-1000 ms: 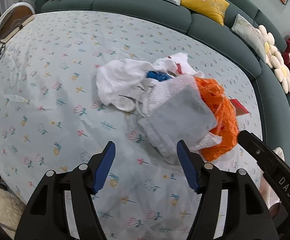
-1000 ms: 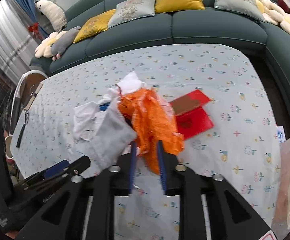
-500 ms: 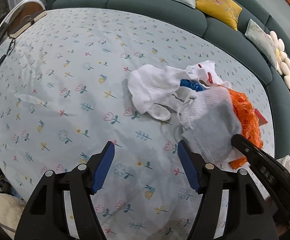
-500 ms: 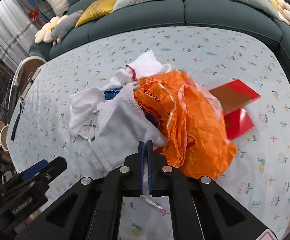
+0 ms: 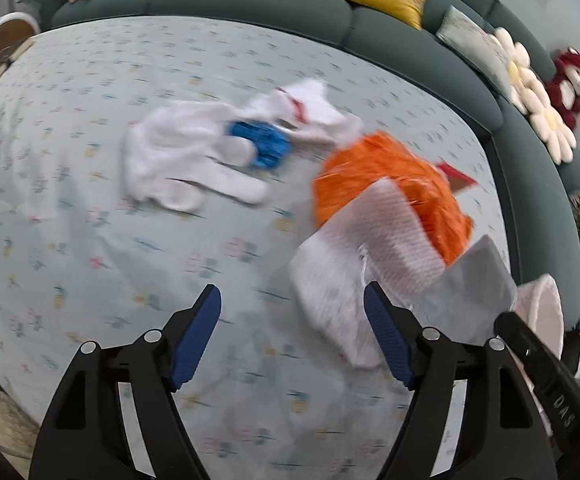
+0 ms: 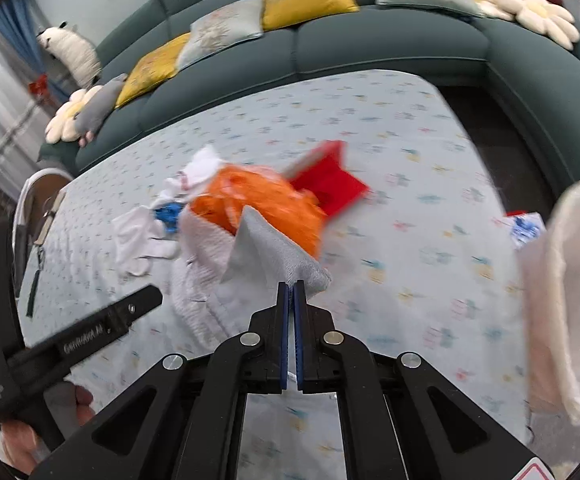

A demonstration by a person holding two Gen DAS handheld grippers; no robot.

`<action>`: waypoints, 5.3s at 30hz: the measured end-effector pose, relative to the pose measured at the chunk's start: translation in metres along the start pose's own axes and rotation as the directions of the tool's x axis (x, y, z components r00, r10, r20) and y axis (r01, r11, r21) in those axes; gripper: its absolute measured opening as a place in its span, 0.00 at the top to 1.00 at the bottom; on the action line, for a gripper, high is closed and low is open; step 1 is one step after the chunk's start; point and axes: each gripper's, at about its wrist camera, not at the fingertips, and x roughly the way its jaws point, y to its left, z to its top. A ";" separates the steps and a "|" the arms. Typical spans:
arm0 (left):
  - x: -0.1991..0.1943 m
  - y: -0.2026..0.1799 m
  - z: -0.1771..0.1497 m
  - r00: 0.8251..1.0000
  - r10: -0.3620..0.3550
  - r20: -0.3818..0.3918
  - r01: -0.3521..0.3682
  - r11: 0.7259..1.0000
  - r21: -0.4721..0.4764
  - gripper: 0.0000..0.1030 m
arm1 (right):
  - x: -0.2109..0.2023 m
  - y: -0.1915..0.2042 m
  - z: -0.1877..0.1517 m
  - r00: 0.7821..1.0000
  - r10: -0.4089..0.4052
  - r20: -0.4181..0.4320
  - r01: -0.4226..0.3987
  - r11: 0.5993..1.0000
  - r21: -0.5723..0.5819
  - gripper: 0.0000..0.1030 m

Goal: Collect trash

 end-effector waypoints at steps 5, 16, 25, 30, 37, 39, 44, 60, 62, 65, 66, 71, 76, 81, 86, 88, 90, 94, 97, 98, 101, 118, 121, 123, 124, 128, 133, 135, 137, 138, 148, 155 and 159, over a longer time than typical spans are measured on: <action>0.026 -0.026 -0.008 0.998 -0.010 -0.064 0.013 0.999 0.043 0.29 | -0.014 -0.030 -0.008 0.999 -0.034 0.006 0.033 0.998 0.045 0.97; 0.033 -0.073 -0.041 0.990 -0.058 -0.126 0.077 0.985 0.153 0.91 | -0.028 -0.061 -0.022 0.998 -0.058 0.005 0.057 0.995 0.088 0.97; -0.003 -0.069 -0.048 0.996 -0.048 -0.073 0.058 0.987 0.148 0.94 | -0.062 -0.078 -0.021 0.994 -0.076 0.076 0.067 0.991 0.116 0.97; -0.028 -0.080 -0.051 0.996 -0.079 -0.036 0.084 0.982 0.167 0.96 | -0.083 -0.092 -0.023 0.989 -0.097 0.113 0.080 0.987 0.142 0.97; -0.066 -0.120 -0.059 0.989 -0.147 0.011 0.140 0.959 0.248 0.97 | -0.114 -0.105 -0.026 0.980 -0.122 0.159 0.097 0.983 0.156 0.97; -0.070 -0.137 -0.061 0.986 -0.165 0.015 0.154 0.950 0.270 0.97 | -0.123 -0.109 -0.027 0.976 -0.131 0.173 0.105 0.982 0.156 0.97; -0.086 -0.183 -0.065 0.975 -0.222 0.022 0.201 0.917 0.345 0.97 | -0.142 -0.126 -0.030 0.967 -0.162 0.197 0.128 0.976 0.174 0.97; -0.081 -0.321 -0.078 0.938 -0.339 -0.066 0.328 0.817 0.474 0.97 | -0.178 -0.214 -0.037 0.937 -0.262 0.230 0.189 0.936 0.297 0.97; -0.074 -0.334 -0.080 0.938 -0.338 -0.080 0.332 0.809 0.485 0.96 | -0.176 -0.221 -0.037 0.936 -0.269 0.225 0.193 0.931 0.308 0.97; -0.068 -0.348 -0.083 0.937 -0.337 -0.090 0.336 0.800 0.497 0.96 | -0.174 -0.231 -0.038 0.937 -0.271 0.221 0.192 0.927 0.322 0.97; -0.065 -0.353 -0.084 0.938 -0.335 -0.094 0.335 0.798 0.501 0.96 | -0.173 -0.233 -0.038 0.937 -0.272 0.220 0.193 0.926 0.325 0.97; -0.052 -0.364 -0.085 0.939 -0.326 -0.110 0.336 0.797 0.503 0.95 | -0.170 -0.241 -0.036 0.937 -0.271 0.219 0.191 0.926 0.327 0.97; -0.051 -0.365 -0.086 0.946 -0.314 -0.078 0.308 0.804 0.509 0.69 | -0.169 -0.241 -0.034 0.933 -0.279 0.229 0.193 0.922 0.336 0.88; -0.054 -0.356 -0.083 0.948 -0.310 -0.066 0.300 0.810 0.503 0.65 | -0.171 -0.239 -0.031 0.928 -0.289 0.235 0.199 0.919 0.341 0.76; -0.059 -0.340 -0.079 0.953 -0.300 -0.046 0.284 0.828 0.484 0.60 | -0.175 -0.227 -0.030 0.926 -0.289 0.242 0.204 0.924 0.325 0.72; -0.062 -0.332 -0.078 0.955 -0.295 -0.038 0.277 0.836 0.474 0.59 | -0.176 -0.221 -0.030 0.926 -0.288 0.244 0.205 0.926 0.317 0.71; -0.064 -0.323 -0.077 0.958 -0.286 -0.025 0.265 0.847 0.461 0.55 | -0.177 -0.215 -0.030 0.927 -0.282 0.246 0.201 0.930 0.309 0.70; -0.072 -0.296 -0.072 0.964 -0.267 0.016 0.236 0.877 0.418 0.46 | -0.178 -0.198 -0.030 0.930 -0.272 0.248 0.200 0.939 0.279 0.66; -0.077 -0.274 -0.069 0.969 -0.244 0.037 0.211 0.897 0.389 0.38 | -0.177 -0.182 -0.030 0.933 -0.260 0.250 0.198 0.948 0.249 0.62; -0.079 -0.266 -0.067 0.972 -0.228 0.050 0.193 0.907 0.375 0.34 | -0.177 -0.175 -0.030 0.934 -0.253 0.250 0.195 0.952 0.236 0.61; -0.084 -0.242 -0.064 0.975 -0.209 0.070 0.174 0.925 0.339 0.33 | -0.173 -0.156 -0.029 0.939 -0.238 0.248 0.190 0.961 0.203 0.61; -0.111 -0.152 -0.055 0.980 -0.135 0.149 0.100 0.971 0.219 0.33 | -0.159 -0.067 -0.036 0.958 -0.171 0.230 0.163 0.985 0.055 0.55; -0.113 -0.138 -0.056 0.980 -0.123 0.156 0.091 0.976 0.198 0.29 | -0.156 -0.058 -0.037 0.959 -0.170 0.227 0.164 0.986 0.042 0.52; -0.113 -0.130 -0.056 0.980 -0.116 0.158 0.086 0.979 0.185 0.29 | -0.154 -0.052 -0.039 0.960 -0.169 0.225 0.166 0.986 0.032 0.50; -0.112 -0.125 -0.057 0.981 -0.113 0.157 0.084 0.980 0.179 0.29 | -0.153 -0.048 -0.040 0.961 -0.167 0.222 0.166 0.986 0.025 0.50; -0.107 -0.109 -0.058 0.984 -0.099 0.146 0.076 0.985 0.155 0.26 | -0.144 -0.036 -0.043 0.964 -0.164 0.209 0.168 0.986 0.000 0.50; -0.095 -0.088 -0.060 0.989 -0.066 0.130 0.049 0.991 0.127 0.22 | -0.131 -0.029 -0.045 0.970 -0.160 0.185 0.167 0.986 -0.021 0.50; -0.088 -0.081 -0.060 0.992 -0.055 0.117 0.042 0.993 0.113 0.22 | -0.125 -0.027 -0.046 0.972 -0.160 0.173 0.166 0.986 -0.025 0.50; -0.079 -0.074 -0.060 0.994 -0.039 0.100 0.030 0.995 0.098 0.22 | -0.118 -0.025 -0.045 0.974 -0.158 0.162 0.165 0.986 -0.028 0.50; -0.075 -0.071 -0.060 0.995 -0.035 0.093 0.026 0.995 0.094 0.22 | -0.114 -0.025 -0.045 0.975 -0.158 0.156 0.165 0.986 -0.030 0.50; -0.021 -0.049 -0.050 0.999 0.035 0.008 -0.036 0.999 0.038 0.18 | -0.072 -0.022 -0.035 0.984 -0.153 0.093 0.157 0.987 -0.038 0.49; 0.014 -0.053 -0.035 0.998 0.061 -0.033 -0.059 0.997 0.047 0.19 | -0.043 -0.020 -0.022 0.987 -0.148 0.059 0.151 0.988 -0.040 0.49; 0.032 -0.057 -0.027 0.996 0.068 -0.051 -0.066 0.996 0.054 0.19 | -0.030 -0.020 -0.016 0.988 -0.150 0.043 0.151 0.988 -0.037 0.49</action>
